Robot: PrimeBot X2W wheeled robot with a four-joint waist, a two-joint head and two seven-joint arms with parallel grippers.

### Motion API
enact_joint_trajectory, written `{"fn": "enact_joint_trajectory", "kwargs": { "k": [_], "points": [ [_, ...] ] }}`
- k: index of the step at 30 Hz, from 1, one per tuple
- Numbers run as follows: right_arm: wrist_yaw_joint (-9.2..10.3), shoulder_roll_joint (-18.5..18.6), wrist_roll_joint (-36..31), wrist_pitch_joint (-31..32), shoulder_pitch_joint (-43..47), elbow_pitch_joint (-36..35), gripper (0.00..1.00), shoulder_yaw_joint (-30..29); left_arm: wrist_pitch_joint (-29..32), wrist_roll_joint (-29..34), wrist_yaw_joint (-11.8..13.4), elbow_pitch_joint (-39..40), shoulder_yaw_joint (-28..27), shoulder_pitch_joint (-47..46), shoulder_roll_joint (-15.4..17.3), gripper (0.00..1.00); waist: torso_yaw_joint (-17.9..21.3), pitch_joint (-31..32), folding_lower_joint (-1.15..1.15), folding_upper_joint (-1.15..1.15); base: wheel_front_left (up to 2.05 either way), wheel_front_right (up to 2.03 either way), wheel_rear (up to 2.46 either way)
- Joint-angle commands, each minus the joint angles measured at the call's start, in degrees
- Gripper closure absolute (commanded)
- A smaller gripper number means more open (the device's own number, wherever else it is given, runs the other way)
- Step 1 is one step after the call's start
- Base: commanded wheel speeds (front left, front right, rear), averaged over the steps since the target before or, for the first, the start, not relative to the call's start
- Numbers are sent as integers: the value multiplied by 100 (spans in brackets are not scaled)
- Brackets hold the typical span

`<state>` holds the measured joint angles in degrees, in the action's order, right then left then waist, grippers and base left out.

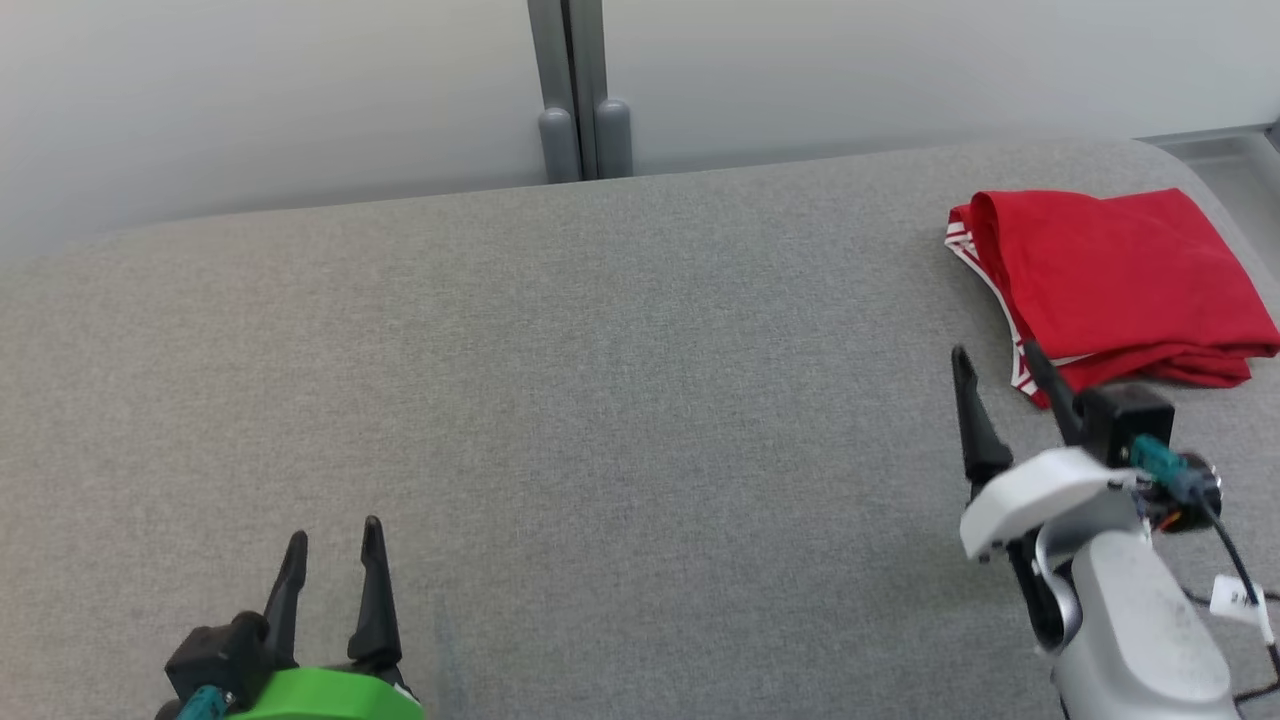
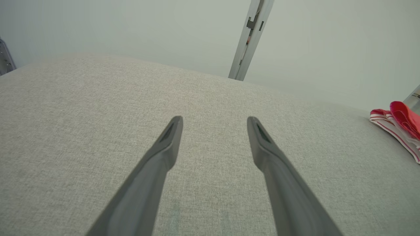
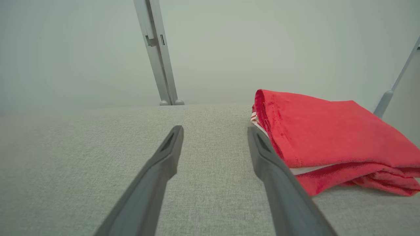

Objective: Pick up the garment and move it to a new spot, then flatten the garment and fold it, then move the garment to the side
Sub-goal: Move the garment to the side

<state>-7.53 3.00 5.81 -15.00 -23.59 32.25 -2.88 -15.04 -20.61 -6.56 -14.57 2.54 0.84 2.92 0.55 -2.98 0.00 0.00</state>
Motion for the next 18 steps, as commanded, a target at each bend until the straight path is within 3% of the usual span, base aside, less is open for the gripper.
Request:
{"fn": "enact_joint_trajectory", "kwargs": {
  "k": [1,9,18],
  "points": [
    [10,-5,237,-22,346,-200,0,105,-17,-29,31,5,66,144,2,0,-144,159,0,0,0,0,0],
    [10,5,801,-23,1558,-1086,0,268,-17,-242,174,106,414,540,4,0,-129,285,0,0,0,0,0],
    [10,3,817,-22,1979,-1568,0,264,-17,-276,303,262,449,705,4,0,-48,355,0,0,0,0,0]
  ]
}}
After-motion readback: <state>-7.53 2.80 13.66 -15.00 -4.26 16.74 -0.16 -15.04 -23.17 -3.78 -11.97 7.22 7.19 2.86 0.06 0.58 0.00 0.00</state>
